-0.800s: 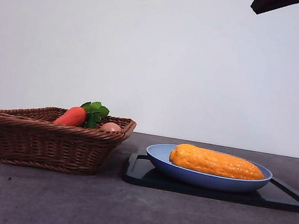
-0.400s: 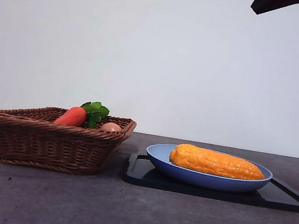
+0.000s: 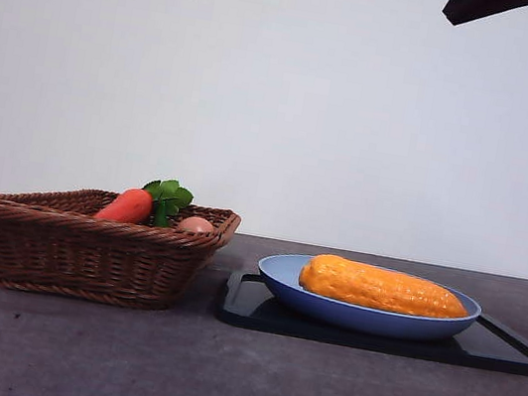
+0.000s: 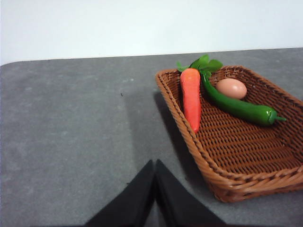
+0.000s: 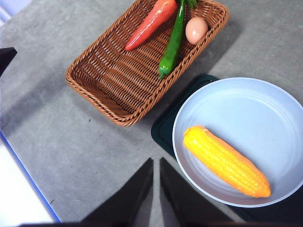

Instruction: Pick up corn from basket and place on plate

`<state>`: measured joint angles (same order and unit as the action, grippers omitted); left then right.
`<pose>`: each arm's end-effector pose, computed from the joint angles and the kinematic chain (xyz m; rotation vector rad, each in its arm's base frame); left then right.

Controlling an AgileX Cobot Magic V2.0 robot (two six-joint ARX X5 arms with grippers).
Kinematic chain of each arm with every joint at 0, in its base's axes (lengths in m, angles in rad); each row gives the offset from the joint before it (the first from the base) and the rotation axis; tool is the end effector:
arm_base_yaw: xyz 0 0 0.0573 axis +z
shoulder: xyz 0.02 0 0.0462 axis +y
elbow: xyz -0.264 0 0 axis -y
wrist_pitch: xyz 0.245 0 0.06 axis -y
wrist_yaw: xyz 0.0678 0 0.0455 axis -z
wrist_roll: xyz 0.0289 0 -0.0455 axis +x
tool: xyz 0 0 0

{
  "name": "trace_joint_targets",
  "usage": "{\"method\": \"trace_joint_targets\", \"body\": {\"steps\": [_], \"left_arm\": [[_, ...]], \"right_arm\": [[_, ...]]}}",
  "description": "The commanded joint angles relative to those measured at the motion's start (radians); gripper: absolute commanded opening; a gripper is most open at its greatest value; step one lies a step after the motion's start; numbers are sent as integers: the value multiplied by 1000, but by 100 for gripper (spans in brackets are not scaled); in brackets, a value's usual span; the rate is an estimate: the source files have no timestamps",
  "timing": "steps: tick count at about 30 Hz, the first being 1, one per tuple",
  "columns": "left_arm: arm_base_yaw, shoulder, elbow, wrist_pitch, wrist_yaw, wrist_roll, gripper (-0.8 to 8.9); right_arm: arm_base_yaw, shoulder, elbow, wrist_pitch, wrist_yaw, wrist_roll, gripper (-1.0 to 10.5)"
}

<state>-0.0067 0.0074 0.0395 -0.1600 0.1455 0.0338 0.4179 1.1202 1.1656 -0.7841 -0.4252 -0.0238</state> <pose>0.0945 -0.0048 0.1610 0.0248 0.1251 -0.1541 0.1932 0.0988 0.3488 -0.0185 0.7506 0.8125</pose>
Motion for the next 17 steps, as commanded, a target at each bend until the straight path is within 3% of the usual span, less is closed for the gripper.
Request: {"method": "trace_joint_targets", "body": {"steps": [1,17], "left_arm": [[2,-5,-21,1,0,-18,4],[2,-5,-37,-16,1,-44,4]], "right_arm": [[4,9,18,7,0,-10,2],[4,9,18,7,0,-10,2]]}}
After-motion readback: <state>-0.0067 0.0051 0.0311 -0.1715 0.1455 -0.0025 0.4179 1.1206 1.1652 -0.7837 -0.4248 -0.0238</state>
